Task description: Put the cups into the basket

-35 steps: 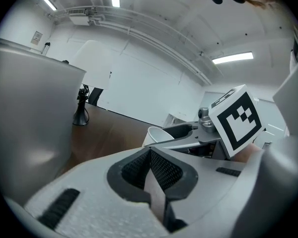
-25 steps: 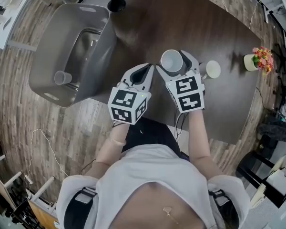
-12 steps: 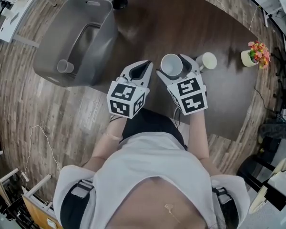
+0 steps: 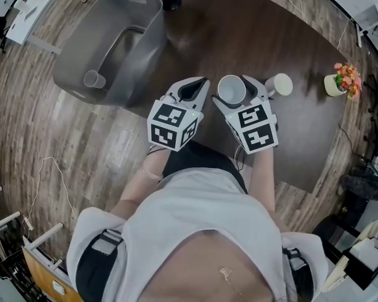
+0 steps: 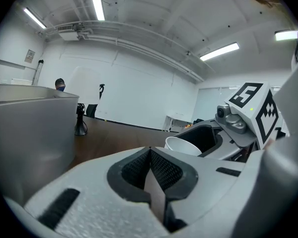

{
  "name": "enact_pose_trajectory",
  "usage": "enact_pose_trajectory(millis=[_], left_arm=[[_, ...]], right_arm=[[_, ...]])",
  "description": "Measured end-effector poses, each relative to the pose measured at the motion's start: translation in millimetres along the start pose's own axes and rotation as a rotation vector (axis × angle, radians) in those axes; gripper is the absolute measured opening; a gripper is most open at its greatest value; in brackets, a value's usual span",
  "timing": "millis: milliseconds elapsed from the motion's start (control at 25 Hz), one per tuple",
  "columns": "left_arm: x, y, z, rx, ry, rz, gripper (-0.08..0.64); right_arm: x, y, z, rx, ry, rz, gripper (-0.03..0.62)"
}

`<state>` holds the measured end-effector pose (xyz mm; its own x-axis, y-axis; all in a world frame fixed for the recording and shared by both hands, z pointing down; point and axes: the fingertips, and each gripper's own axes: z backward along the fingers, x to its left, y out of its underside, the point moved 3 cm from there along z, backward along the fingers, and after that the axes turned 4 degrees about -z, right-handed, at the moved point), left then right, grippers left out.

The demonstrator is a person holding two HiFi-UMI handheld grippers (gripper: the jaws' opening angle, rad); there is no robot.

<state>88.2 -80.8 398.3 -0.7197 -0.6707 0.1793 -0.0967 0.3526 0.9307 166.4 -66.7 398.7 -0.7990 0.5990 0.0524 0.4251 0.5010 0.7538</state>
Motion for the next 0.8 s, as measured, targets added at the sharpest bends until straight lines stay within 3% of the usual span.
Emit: enact_pose_trajectory(millis=[520,800], left_arm=[[24,-33,18,-0.032,0.006,0.018,0.009],[45,-70,57,-0.106,-0.062,-0.005,0.009]], right_arm=[[8,-35,-11,-0.027,-0.059,0.045,0.388],[22,-76,-16,-0.069,-0.117,0.102,0.388]])
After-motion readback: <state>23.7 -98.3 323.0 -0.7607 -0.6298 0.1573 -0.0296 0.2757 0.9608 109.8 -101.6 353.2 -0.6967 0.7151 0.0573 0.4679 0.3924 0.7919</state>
